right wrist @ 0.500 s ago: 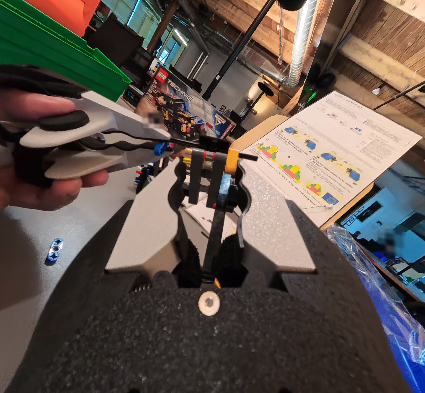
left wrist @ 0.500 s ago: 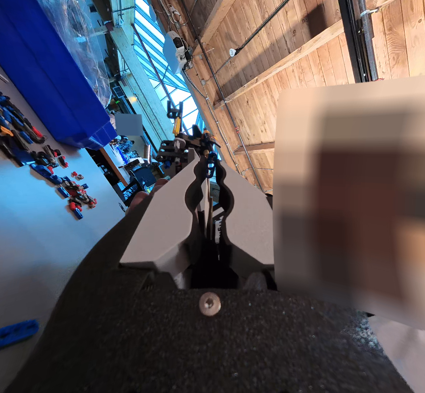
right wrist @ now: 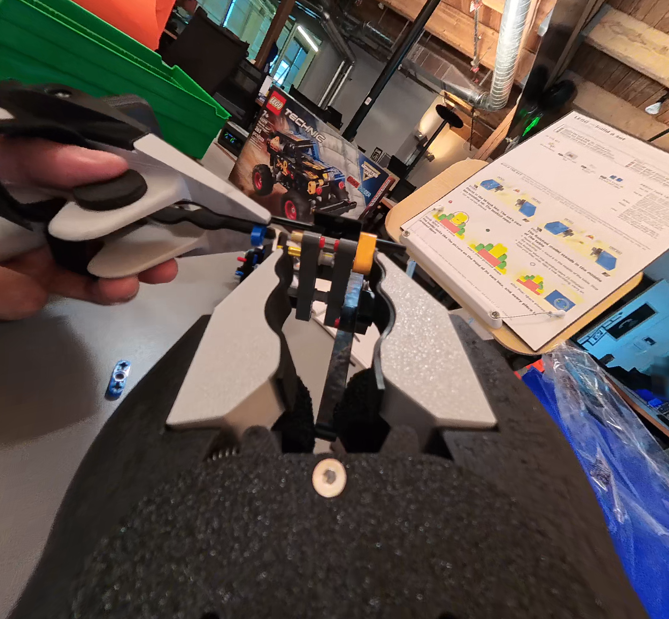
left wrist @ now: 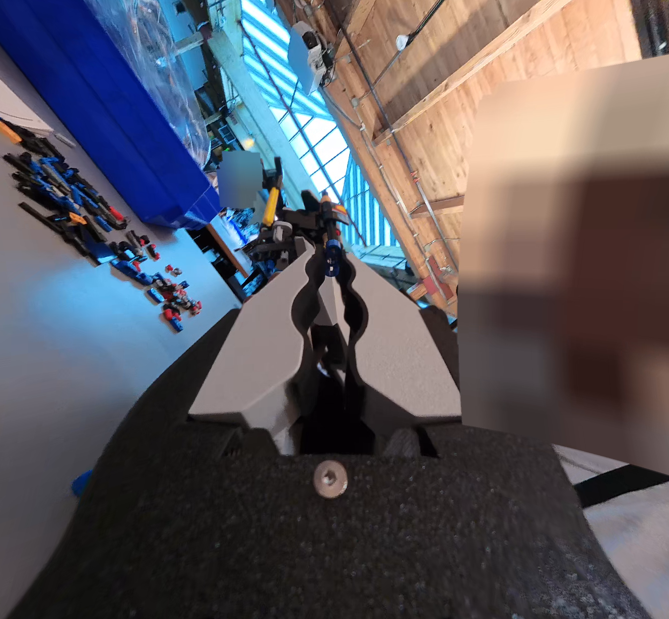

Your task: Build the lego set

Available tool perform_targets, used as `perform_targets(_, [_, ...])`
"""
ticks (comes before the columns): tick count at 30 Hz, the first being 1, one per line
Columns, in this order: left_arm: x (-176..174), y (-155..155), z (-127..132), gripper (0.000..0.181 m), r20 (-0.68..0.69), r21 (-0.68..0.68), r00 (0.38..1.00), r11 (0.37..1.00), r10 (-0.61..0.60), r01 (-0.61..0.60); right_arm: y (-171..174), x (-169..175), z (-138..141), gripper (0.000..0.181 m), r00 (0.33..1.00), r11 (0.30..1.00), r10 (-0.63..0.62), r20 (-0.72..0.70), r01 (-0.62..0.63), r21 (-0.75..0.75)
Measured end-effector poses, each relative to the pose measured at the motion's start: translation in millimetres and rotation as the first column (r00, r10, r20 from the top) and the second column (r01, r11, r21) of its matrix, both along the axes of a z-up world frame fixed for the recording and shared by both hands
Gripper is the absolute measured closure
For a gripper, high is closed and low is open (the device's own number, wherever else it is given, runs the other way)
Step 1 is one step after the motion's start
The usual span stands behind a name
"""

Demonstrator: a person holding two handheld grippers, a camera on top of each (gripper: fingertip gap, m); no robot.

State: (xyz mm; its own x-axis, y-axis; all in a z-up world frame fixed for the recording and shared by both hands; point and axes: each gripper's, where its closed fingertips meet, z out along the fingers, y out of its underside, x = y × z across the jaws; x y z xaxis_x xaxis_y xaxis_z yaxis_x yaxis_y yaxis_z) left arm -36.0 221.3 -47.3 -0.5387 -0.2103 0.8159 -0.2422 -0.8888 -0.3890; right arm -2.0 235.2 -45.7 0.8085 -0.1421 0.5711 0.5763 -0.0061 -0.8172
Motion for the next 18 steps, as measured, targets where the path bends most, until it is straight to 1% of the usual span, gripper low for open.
perform_targets(1, [0, 0, -2, 0.176, -0.016, 0.024, 1.0, 1.0, -0.012, 0.012, 1, 0, -2, 0.139, 1.0, 1.0, 0.015, -0.004, -0.015, -0.011])
perform_targets(4, [-4, 0, -8, 0.176, -0.075, 0.114, 0.996, 0.992, -0.055, 0.063, 3, -4, -7, 0.139, 0.997, 0.997, 0.069, -0.034, -0.07, -0.036])
perform_targets(6, [-7, 1, -12, 0.176, -0.114, 0.139, 0.99, 0.985, -0.086, 0.101, 4, -6, -11, 0.139, 0.996, 0.995, 0.079, -0.04, -0.081, -0.055])
perform_targets(8, [-10, 1, -14, 0.177, -0.143, 0.145, 0.983, 0.98, -0.118, 0.139, 5, -9, -12, 0.139, 0.996, 0.994, 0.083, -0.029, -0.084, -0.062])
perform_targets(12, [-14, 1, -15, 0.177, -0.172, 0.154, 0.975, 0.973, -0.143, 0.17, 6, -13, -15, 0.139, 0.994, 0.992, 0.101, -0.041, -0.104, -0.075])
perform_targets(18, [-14, 0, -15, 0.177, -0.171, 0.133, 0.973, 0.975, -0.152, 0.176, 7, -14, -18, 0.139, 0.99, 0.99, 0.111, -0.083, -0.117, -0.081])
